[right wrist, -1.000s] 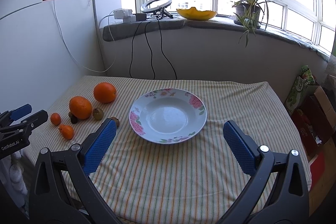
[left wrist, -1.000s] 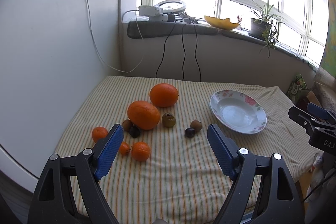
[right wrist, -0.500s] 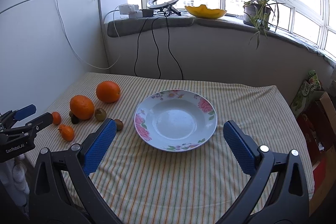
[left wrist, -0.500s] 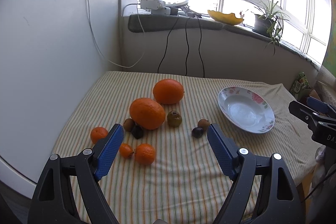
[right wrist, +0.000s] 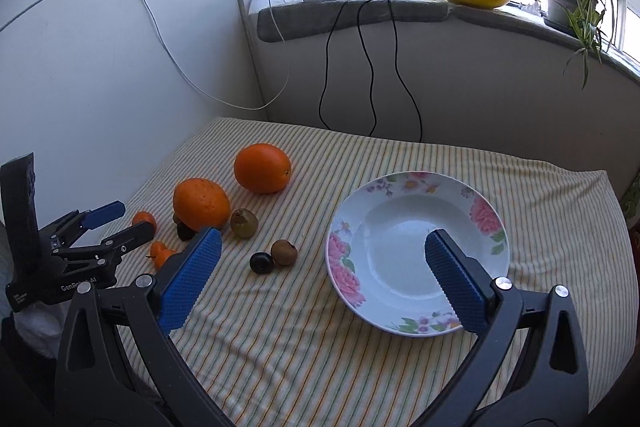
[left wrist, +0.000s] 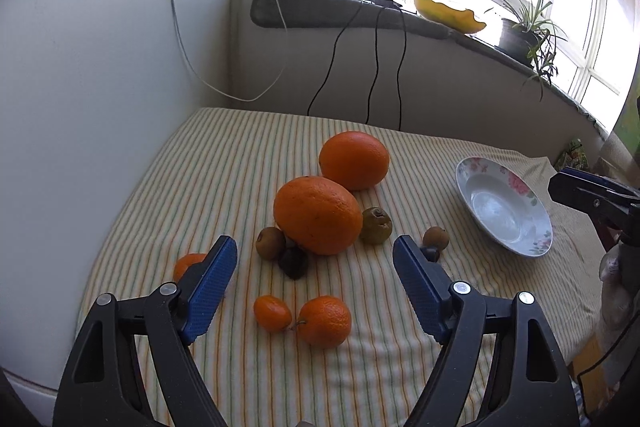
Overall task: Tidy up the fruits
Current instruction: 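Reach the right gripper to the large bumpy orange and close on it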
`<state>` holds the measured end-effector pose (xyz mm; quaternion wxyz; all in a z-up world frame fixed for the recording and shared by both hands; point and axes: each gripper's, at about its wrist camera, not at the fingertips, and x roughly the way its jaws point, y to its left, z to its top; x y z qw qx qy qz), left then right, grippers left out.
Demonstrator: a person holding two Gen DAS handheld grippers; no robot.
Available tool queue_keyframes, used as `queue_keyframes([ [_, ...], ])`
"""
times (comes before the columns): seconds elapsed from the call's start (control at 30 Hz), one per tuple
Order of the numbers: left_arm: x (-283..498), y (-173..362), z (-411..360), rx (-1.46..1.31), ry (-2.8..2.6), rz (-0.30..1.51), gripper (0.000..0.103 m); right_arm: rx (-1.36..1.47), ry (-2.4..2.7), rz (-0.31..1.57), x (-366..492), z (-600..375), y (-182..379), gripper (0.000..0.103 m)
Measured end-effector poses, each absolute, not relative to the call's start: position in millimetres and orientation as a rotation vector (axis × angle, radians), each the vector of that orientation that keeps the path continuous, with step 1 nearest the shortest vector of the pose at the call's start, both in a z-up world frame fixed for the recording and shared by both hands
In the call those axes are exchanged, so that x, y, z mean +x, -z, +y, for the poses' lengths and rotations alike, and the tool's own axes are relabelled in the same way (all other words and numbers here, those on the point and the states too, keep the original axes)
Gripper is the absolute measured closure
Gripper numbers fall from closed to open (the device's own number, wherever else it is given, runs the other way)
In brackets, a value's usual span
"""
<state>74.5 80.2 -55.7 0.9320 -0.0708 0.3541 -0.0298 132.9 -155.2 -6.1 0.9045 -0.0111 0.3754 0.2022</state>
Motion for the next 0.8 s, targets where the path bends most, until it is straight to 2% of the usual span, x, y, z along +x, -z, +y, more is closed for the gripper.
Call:
queue_keyframes([
  [0.17, 85.6, 62.2, 92.6, -0.166, 0.08, 0.749, 0.027, 0.027, -0.541, 0.894, 164.7, -123.9, 18.9, 0.0],
  [0.47, 102.4, 67.7, 87.4, -0.14, 0.151, 0.782, 0.027, 0.113, -0.671, 1.036, 198.7, -75.2, 41.9, 0.0],
  [0.8, 113.7, 74.0, 82.5, -0.139, 0.183, 0.803, 0.033, 0.182, -0.74, 1.166, 230.4, -45.9, 72.8, 0.01],
])
